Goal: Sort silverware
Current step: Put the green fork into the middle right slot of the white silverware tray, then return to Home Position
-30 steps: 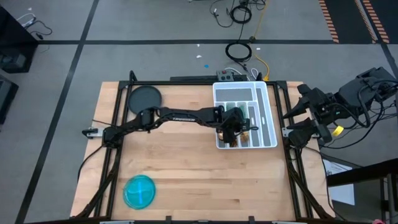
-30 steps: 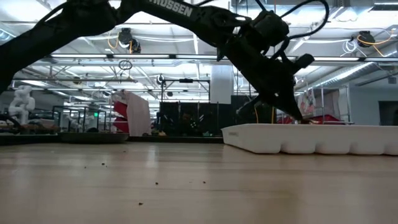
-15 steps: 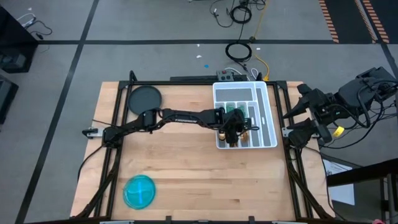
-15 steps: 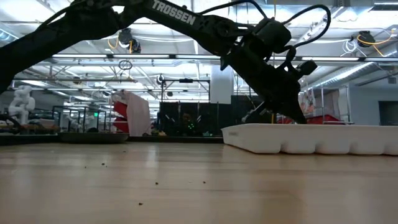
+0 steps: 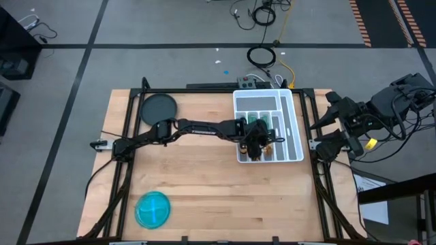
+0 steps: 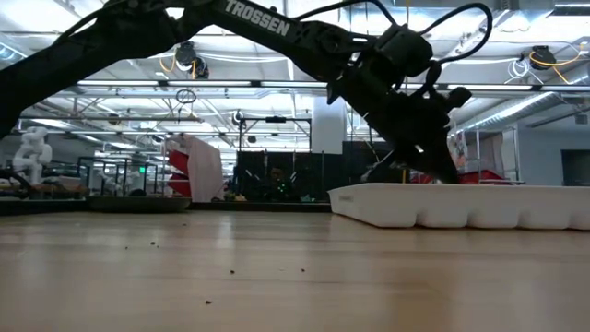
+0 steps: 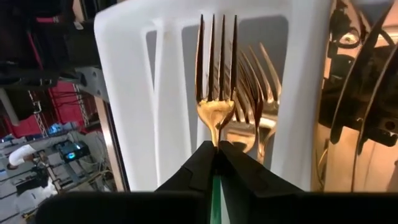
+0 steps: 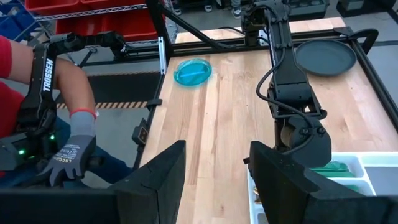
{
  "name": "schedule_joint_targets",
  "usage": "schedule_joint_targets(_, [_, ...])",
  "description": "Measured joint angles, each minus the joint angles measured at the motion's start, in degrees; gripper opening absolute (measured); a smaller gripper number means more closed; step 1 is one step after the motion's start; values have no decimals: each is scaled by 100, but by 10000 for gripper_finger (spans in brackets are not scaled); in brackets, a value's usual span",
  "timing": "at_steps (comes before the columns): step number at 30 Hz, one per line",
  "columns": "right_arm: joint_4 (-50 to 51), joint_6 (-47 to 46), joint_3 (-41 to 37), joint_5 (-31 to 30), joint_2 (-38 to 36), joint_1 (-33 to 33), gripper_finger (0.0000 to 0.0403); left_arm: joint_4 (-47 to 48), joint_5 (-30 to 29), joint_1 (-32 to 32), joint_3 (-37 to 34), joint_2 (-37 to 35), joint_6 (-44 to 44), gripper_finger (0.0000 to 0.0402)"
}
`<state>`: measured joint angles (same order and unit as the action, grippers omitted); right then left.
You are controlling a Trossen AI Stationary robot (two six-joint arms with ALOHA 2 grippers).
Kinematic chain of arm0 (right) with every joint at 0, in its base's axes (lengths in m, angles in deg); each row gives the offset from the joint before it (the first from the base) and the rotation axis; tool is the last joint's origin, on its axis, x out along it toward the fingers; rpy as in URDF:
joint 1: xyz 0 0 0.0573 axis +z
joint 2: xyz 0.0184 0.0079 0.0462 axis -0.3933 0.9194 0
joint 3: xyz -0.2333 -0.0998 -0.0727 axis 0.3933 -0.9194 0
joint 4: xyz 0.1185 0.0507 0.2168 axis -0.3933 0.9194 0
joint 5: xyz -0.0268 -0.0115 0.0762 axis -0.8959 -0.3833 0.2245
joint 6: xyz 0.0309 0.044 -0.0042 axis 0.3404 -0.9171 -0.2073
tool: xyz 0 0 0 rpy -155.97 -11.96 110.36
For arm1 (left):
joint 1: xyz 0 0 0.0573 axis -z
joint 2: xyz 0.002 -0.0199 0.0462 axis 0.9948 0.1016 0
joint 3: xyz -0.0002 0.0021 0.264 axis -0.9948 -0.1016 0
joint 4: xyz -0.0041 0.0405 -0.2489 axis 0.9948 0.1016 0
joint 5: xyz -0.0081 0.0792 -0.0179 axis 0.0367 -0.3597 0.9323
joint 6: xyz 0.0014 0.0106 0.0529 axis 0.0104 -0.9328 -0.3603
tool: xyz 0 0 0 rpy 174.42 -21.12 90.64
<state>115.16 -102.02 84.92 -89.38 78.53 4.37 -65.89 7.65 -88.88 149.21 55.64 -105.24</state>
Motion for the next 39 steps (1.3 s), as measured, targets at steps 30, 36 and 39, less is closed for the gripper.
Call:
schedule_joint_targets(30, [-60, 64, 0, -33, 13, 1, 171, -717, -911, 93, -15, -103, 1435, 36])
schedule_joint_targets(36, [-418, 377, 44, 2, -214, 2, 171, -1382, -1203, 173, -13, -1252, 3176, 34])
schedule_joint_targets(39, [-454, 411, 174, 0, -444, 2, 171, -998, -930, 2, -9, -2175, 4387, 33])
